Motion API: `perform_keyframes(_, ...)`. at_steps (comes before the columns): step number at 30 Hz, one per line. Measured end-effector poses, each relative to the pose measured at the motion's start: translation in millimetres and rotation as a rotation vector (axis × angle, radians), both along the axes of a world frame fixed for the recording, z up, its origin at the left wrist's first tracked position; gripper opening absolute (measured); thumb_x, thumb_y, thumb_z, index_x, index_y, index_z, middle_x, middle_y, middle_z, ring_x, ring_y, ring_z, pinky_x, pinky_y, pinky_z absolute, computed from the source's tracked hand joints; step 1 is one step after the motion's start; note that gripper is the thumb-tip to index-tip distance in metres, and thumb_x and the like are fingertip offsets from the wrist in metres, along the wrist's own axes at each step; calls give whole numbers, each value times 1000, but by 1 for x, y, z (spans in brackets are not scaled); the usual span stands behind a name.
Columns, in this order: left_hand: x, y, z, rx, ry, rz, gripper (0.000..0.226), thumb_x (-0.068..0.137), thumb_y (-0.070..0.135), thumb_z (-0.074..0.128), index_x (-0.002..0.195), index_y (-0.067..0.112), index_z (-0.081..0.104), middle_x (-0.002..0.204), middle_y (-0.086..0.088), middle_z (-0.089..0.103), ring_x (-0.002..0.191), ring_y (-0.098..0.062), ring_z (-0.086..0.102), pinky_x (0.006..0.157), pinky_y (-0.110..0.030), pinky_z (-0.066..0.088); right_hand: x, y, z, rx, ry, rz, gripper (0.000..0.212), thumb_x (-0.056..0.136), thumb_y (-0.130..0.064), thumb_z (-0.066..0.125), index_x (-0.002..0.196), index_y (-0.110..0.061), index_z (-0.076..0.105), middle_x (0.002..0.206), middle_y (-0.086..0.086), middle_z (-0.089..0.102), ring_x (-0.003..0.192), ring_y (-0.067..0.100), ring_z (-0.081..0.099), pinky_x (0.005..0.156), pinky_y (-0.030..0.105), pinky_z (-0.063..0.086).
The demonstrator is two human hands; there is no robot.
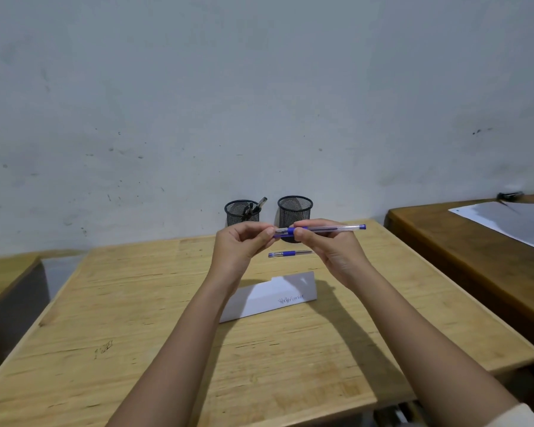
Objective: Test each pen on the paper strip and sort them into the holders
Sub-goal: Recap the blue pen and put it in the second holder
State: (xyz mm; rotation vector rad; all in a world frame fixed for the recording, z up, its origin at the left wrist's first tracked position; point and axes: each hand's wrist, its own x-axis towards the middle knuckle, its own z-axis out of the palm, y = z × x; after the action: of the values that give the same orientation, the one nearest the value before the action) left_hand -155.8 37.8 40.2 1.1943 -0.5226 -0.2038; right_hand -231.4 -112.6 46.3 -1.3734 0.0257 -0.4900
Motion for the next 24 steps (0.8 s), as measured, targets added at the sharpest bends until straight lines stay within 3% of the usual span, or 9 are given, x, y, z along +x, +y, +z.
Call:
perform_keyframes(5,15,9,1,113,-69,94,8,80,2,68,86,5,73,82,-12,74,81,-22,69,82,-28,57,-11,-17,-3,70,-34,-81,15,74,1,68,89,-2,70,79,6,74,76,16,70,74,20,55)
perform_keyframes(7,20,12,5,174,-115,123,8,80,3,69,86,7,73,86,-15,73,82,-23,69,83,-29,56,-14,-28,-3,-114,-13,-143,15,73,2,71,87,-1,72,76,4,75,74,14,69,76,22,56)
perform_keyframes(10,30,-4,20,276,-221,178,10,79,6,71,88,8,74,85,-8,73,75,-10,69,75,-19,54,-8,-46,1,-341,56,-181,17,70,3,75,87,1,73,67,-3,73,65,7,67,68,19,54)
perform_keyframes(13,41,-33,32,320,-302,205,11,78,10,73,88,11,74,83,-1,73,71,-1,67,72,-14,50,2,-63,0,-532,128,-229,15,70,-4,78,76,-17,75,63,-8,72,59,4,64,60,20,53)
perform_keyframes(16,49,-65,40,310,-341,179,9,78,9,73,87,13,74,83,1,73,78,-5,69,78,-19,52,15,-75,-6,-636,185,-193,21,71,-4,77,73,-24,72,69,-3,72,60,6,63,54,24,54)
perform_keyframes(19,60,-92,43,261,-333,119,6,82,13,70,86,15,73,83,-2,74,84,-13,70,85,-27,54,39,-89,-14,-620,192,-247,17,71,-1,76,77,-16,70,74,9,69,63,13,62,60,26,55)
perform_keyframes(21,72,-104,36,262,-310,146,10,86,17,66,89,11,73,84,-4,73,84,-13,69,87,-30,54,58,-100,-17,-507,149,-328,15,71,1,74,79,-9,66,74,10,65,67,23,64,69,33,57)
perform_keyframes(24,90,-111,10,582,-369,271,24,88,25,62,104,8,68,98,-6,71,91,-13,64,87,-27,50,86,-117,-16,-224,32,-349,24,75,3,71,79,-12,53,76,7,62,75,29,67,77,39,57)
